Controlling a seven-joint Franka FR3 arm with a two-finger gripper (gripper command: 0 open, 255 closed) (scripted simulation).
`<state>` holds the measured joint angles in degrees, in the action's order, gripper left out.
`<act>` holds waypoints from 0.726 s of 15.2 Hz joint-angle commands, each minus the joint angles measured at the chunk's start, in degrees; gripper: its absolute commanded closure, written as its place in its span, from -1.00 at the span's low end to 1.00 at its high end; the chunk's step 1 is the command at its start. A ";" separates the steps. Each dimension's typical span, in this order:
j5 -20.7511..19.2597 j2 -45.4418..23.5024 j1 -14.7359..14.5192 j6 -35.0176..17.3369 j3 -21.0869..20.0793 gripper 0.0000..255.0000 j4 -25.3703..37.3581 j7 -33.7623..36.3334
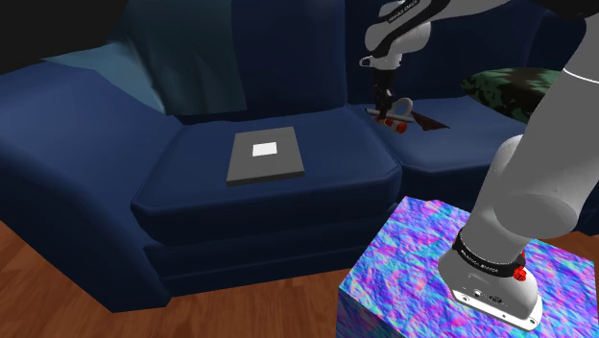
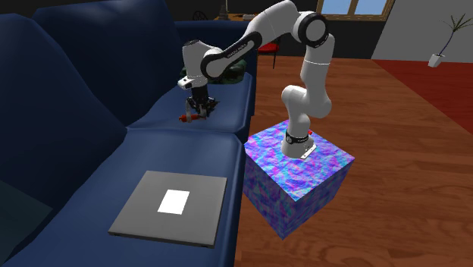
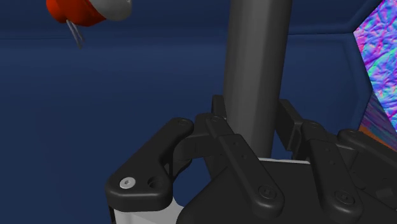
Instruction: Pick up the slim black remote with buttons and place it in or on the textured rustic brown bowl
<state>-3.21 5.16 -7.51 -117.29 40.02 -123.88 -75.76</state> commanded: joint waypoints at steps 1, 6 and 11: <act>-0.37 0.61 -0.03 1.66 -0.17 1.00 1.17 0.32; -0.23 -0.33 2.47 1.84 3.16 1.00 2.23 -5.63; 1.90 -3.78 5.65 1.54 7.54 1.00 4.55 -14.30</act>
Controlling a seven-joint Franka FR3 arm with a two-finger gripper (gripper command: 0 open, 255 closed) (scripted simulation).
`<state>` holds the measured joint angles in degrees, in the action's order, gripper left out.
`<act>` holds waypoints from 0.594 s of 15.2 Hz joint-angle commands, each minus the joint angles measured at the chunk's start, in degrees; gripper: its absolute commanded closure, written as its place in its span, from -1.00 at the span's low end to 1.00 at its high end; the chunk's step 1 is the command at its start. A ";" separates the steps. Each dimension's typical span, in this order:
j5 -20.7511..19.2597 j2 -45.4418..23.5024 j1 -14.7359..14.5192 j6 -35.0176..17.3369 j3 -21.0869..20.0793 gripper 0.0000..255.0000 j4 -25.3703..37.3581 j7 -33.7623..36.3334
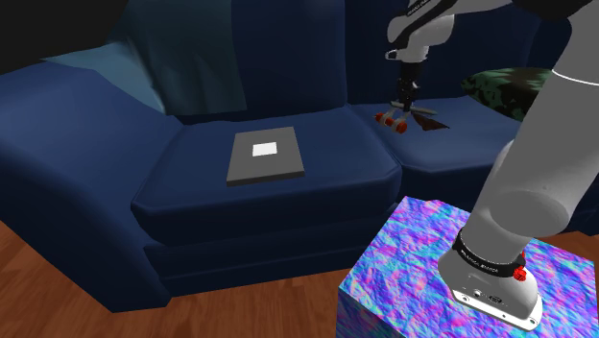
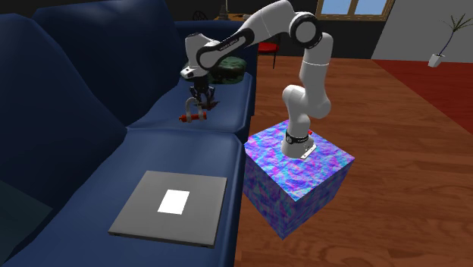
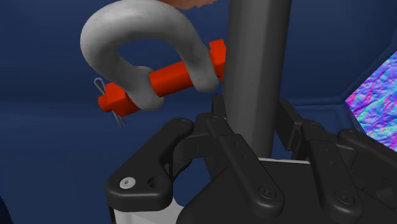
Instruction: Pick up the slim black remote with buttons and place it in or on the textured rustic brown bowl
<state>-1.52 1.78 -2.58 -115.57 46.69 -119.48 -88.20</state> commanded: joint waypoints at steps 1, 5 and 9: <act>0.94 -1.38 1.45 -0.20 1.69 1.00 0.81 -3.75; 4.08 -5.37 4.27 -0.07 4.07 1.00 3.49 -10.40; 5.66 -7.11 4.64 -2.93 3.96 1.00 1.69 -11.52</act>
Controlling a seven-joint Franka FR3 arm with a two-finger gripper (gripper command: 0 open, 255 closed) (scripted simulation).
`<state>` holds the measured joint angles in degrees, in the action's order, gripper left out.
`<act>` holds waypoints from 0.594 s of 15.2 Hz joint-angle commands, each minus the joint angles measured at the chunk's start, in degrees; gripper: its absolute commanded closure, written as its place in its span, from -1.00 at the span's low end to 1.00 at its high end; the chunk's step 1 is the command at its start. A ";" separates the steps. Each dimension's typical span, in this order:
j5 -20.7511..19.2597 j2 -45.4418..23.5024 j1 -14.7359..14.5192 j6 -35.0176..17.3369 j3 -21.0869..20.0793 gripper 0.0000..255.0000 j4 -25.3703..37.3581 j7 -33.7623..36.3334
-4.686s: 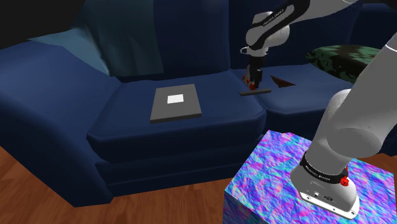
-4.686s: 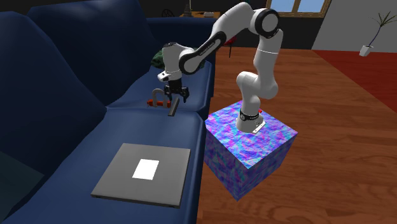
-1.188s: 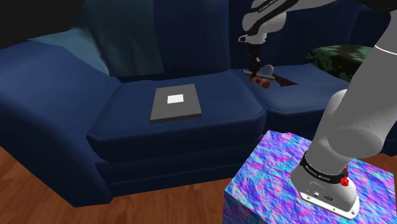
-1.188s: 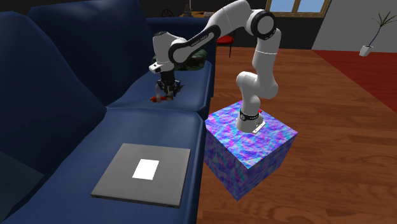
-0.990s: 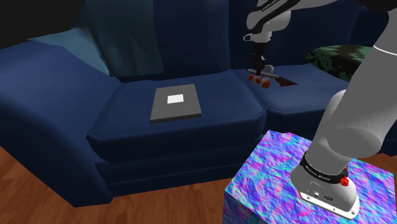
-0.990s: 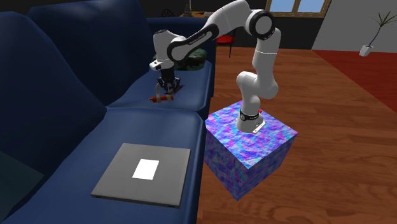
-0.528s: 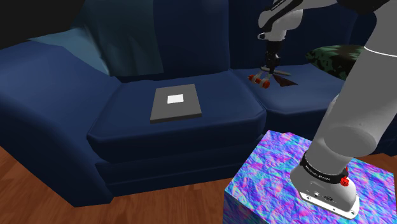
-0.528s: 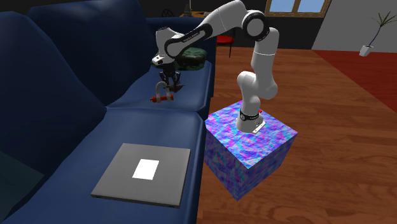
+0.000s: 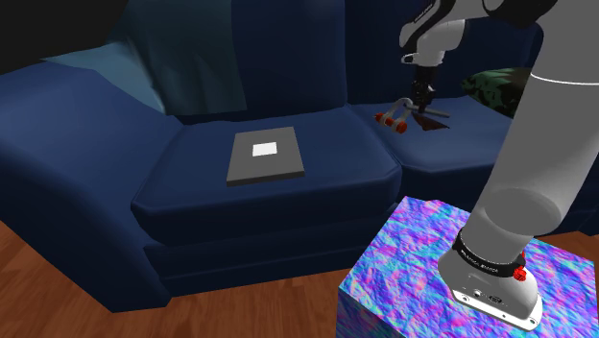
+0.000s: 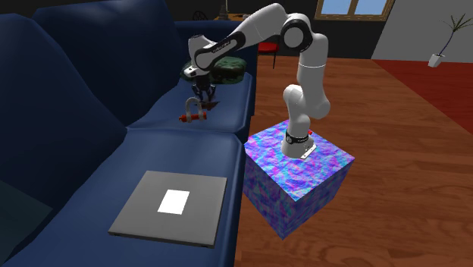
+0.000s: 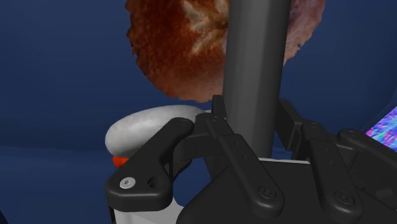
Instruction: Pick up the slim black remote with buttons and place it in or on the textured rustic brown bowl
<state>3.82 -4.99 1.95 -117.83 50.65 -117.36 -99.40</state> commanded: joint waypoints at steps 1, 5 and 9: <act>0.77 -0.81 0.22 -1.38 -0.05 1.00 -0.85 -0.63; 2.71 -2.85 0.72 -4.15 -0.38 1.00 -2.39 -1.99; 3.73 -3.88 1.01 -5.44 -0.61 1.00 -3.04 -2.69</act>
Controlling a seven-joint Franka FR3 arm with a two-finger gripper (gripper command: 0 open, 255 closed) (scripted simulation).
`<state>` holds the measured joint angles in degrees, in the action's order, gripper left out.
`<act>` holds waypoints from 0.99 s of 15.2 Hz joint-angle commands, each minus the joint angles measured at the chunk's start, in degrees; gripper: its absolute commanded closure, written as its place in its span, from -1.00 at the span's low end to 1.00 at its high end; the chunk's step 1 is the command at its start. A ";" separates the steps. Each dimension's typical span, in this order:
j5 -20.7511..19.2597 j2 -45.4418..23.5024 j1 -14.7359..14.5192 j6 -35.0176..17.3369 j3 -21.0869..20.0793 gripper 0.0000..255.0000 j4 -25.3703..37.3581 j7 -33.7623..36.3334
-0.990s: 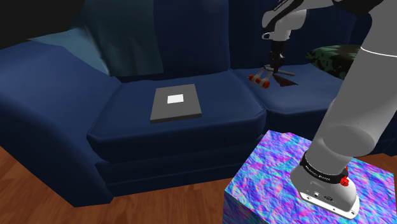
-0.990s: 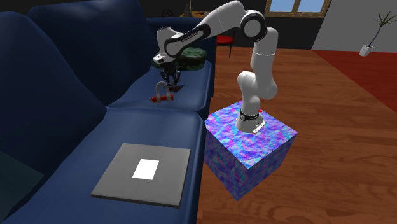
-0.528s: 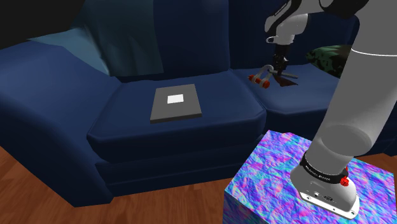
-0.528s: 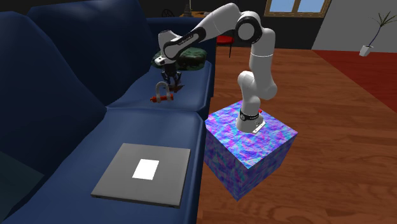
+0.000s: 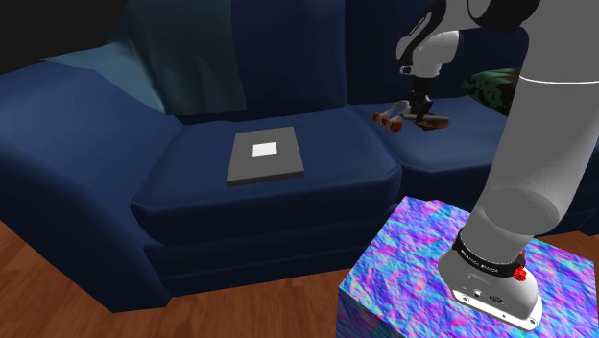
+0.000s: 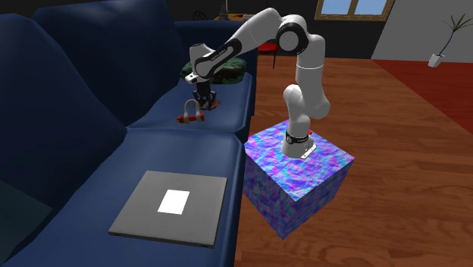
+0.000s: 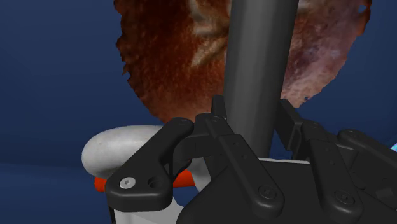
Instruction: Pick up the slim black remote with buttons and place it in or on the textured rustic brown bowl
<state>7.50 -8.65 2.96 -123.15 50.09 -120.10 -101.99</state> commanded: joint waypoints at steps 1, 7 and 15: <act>0.05 -0.22 0.01 -0.12 -0.06 1.00 -0.30 -0.10; 0.05 -0.23 0.02 -0.11 -0.05 -1.00 -0.29 -0.12; -3.89 3.86 -1.14 6.60 0.75 -1.00 3.92 2.67</act>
<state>4.91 -6.17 2.17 -118.11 50.62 -116.81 -100.15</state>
